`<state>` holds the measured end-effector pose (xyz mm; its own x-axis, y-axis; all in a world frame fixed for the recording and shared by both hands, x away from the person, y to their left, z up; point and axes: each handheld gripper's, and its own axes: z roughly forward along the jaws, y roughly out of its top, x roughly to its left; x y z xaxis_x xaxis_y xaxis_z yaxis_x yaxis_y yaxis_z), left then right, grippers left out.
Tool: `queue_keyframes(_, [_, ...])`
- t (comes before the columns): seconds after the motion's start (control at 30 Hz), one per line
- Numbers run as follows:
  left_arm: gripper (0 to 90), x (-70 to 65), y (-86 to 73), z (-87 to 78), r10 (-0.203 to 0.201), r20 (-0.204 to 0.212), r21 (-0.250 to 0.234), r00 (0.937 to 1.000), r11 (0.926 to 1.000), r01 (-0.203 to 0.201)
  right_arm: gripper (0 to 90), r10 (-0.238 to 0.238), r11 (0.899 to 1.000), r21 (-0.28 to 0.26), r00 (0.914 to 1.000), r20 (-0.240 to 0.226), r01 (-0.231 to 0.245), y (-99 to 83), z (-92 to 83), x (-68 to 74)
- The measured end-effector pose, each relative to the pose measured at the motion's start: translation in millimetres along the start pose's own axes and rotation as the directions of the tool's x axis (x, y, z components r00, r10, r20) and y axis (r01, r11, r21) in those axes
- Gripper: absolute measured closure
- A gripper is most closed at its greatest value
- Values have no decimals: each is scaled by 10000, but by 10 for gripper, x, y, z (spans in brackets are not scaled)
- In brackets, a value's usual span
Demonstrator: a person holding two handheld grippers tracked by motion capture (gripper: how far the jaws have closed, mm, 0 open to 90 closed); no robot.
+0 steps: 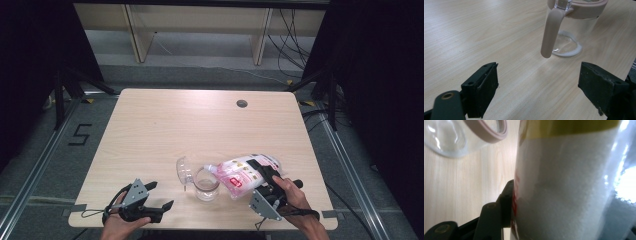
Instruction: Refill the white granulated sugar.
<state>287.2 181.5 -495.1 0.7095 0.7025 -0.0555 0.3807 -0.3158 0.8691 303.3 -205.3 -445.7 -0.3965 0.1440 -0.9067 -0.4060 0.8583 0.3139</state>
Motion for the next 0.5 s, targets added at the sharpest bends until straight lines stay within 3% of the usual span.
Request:
queue_keyframes(0.1, [157,-6,-6,3,-131,-10,-29,9999,9999,131,511,-1368,9896,448,9906,70,1364,27,6,-3])
queue_keyframes(0.17, [157,-8,-3,1,-100,-57,33,9999,9999,100,512,-1706,9842,515,9852,162,1696,34,6,0])
queue_keyframes(0.2, [157,-8,-4,1,-80,-54,26,10000,10000,80,512,-2465,9686,367,9690,173,2458,52,21,-34])
queue_keyframes(0.23, [157,-12,-5,2,-105,-67,21,9999,9999,106,513,-2244,9730,583,9744,145,2233,49,13,0])
queue_keyframes(0.27, [158,-12,-5,2,-80,-54,21,10000,10000,81,513,-2432,9682,633,9699,102,2421,54,13,5])
queue_keyframes(0.3, [157,-10,-5,4,-94,-11,-21,10000,10000,94,513,-2817,9581,577,9594,126,2806,65,16,-15])
queue_keyframes(0.33, [157,-11,-4,3,-113,-5,-10,9999,9999,113,514,-2415,9682,683,9704,53,2405,55,11,22])
queue_keyframes(0.37, [157,4,0,1,106,12,7,9999,9999,-106,515,-2621,9627,701,9650,47,2612,61,14,21])
queue_keyframes(0.4, [157,1,-1,1,55,-34,35,10000,10000,-55,515,-2750,9589,720,9614,-16,2744,67,18,24])
queue_keyframes(0.43, [157,-7,-4,5,-90,-51,34,9999,10000,90,515,-3224,9449,617,9466,53,3214,84,23,3])
queue_keyframes(0.47, [158,-9,-5,5,-77,-48,36,10000,10000,77,515,-3135,9472,691,9496,-38,3130,78,19,21])
queue_keyframes(0.5, [157,-11,-5,5,-81,-46,38,10000,10000,81,515,-3348,9402,656,9423,-5,3341,92,20,11])
